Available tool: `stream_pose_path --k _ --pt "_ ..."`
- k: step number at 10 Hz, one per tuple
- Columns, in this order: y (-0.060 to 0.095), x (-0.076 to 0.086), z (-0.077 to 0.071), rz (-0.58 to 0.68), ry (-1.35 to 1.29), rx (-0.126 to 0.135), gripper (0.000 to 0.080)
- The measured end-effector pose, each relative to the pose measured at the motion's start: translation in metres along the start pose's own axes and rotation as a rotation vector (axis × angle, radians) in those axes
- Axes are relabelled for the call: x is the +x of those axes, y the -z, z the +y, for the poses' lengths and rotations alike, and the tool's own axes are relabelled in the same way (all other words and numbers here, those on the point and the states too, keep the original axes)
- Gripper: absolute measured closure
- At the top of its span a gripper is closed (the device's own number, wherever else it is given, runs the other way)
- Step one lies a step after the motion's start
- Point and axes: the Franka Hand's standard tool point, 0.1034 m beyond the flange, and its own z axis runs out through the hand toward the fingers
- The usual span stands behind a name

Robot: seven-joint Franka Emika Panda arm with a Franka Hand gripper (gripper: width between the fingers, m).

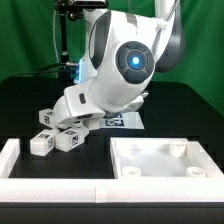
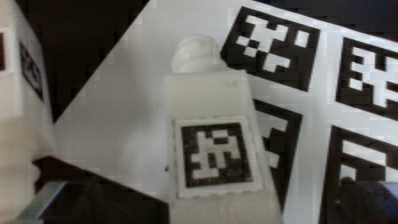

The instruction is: Assemble one leg

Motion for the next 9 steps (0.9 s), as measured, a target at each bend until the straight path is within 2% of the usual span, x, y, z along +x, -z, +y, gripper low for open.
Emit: stream_pose_path --k 4,6,7,8,9 --pt "0.0 0.001 -0.002 -0.002 0.003 -0.004 0.0151" --pt "0.0 0.001 -0.002 -0.002 0.003 -0.004 0.0423" --pt "0.0 0.001 -0.002 -0.002 0.003 -0.004 0.0515" --pt "0.002 0.001 -0.002 -0.003 0.003 -0.004 0.0515" --pt "0.012 0.0 -0.003 -0.001 -0.001 0.001 0.0515"
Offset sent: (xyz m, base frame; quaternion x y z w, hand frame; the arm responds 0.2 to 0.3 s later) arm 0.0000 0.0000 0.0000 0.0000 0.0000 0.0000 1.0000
